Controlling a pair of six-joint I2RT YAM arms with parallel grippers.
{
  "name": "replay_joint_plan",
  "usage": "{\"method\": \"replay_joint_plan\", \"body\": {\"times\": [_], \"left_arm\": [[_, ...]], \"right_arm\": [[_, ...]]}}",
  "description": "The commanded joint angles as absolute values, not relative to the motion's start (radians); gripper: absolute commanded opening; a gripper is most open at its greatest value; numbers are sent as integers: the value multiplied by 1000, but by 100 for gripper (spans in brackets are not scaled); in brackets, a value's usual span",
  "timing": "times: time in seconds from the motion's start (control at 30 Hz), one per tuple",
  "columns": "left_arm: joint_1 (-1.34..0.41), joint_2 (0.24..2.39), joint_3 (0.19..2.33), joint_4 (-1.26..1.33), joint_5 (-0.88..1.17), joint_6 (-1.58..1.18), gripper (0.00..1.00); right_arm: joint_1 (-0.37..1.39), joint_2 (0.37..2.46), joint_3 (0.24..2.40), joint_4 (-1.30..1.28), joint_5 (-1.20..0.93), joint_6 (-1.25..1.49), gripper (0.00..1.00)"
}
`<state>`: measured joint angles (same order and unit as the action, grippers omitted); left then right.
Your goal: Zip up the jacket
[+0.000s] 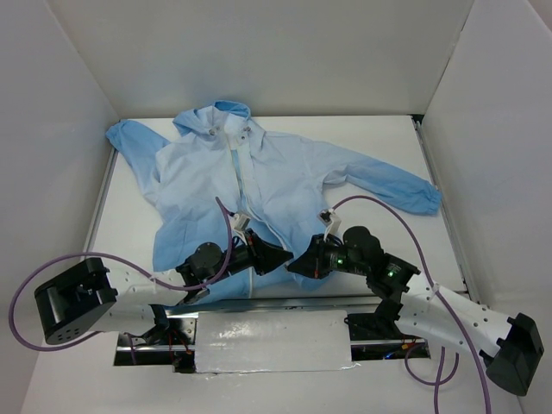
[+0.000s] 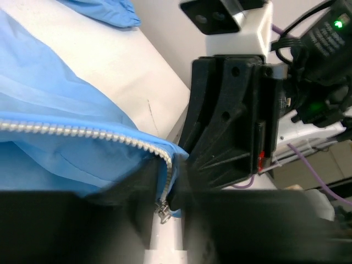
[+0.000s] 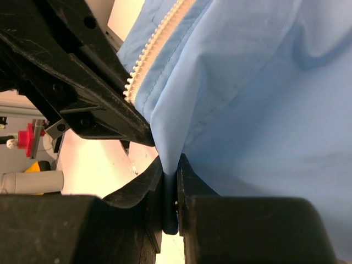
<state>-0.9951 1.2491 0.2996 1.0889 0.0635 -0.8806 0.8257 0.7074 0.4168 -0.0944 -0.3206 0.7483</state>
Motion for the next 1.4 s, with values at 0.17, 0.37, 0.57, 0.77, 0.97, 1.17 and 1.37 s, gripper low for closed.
{"method": "replay_joint_plan", "body": {"times": [0.17, 0.37, 0.57, 0.77, 0.97, 1.17, 1.37], "left_arm": [[-992, 1073, 441, 562, -194, -802, 99], [-997, 908, 572, -86, -508, -894, 92], [-1058, 966, 650, -469, -482, -1046, 95], [-1160, 1088, 695, -644, -465, -1183, 97], [-1186, 1094, 701, -673, -434, -1197, 87], [-1186, 1157, 704, -643, -413, -1177, 82], [-1192, 1221, 741, -638, -408, -1151, 77]], "right_arm": [[816, 733, 428, -83, -220, 730, 0], [816, 772, 420, -55, -213, 749, 0], [815, 772, 434, -98, -176, 747, 0], [815, 778, 451, -129, -163, 735, 0], [815, 769, 446, -144, -170, 719, 0], [813, 767, 439, -143, -166, 718, 0], [813, 779, 439, -146, -169, 713, 0]]}}
